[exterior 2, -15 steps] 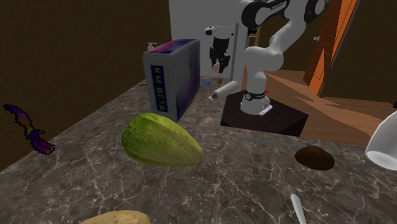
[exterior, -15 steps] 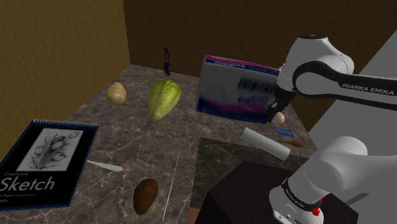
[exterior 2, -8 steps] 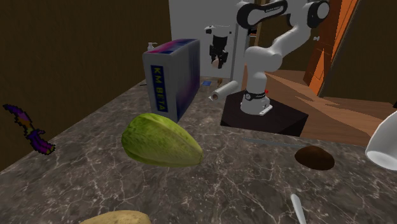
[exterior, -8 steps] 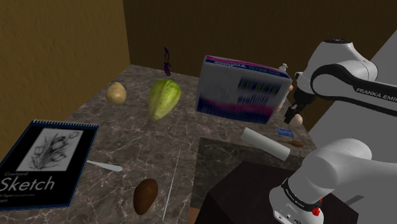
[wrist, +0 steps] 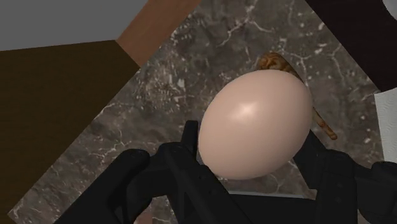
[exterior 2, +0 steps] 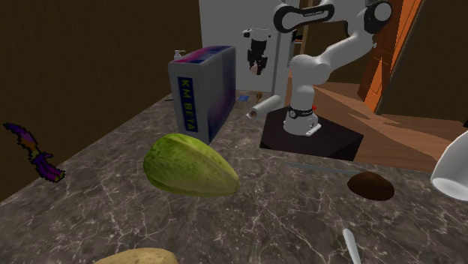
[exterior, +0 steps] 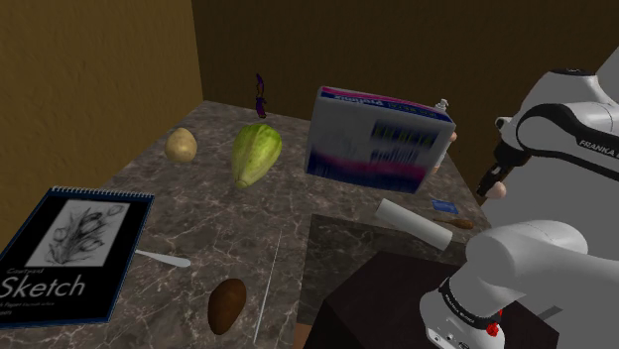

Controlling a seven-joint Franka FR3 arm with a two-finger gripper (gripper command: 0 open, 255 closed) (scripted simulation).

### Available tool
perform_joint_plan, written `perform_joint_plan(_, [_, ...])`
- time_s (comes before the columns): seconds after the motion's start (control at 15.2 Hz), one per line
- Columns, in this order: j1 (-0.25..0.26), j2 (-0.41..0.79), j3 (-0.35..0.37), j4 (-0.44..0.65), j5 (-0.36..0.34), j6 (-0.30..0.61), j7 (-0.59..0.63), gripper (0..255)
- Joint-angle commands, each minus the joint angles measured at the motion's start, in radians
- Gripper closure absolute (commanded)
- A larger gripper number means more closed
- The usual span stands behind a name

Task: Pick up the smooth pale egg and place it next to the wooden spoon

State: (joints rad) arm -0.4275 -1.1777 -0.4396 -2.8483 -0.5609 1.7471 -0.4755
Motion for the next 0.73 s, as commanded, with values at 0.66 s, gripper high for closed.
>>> perform_joint_plan(0.66, [-0.069, 0.034, -0.150, -0.074, -0.144, 0.126, -0.052, 255])
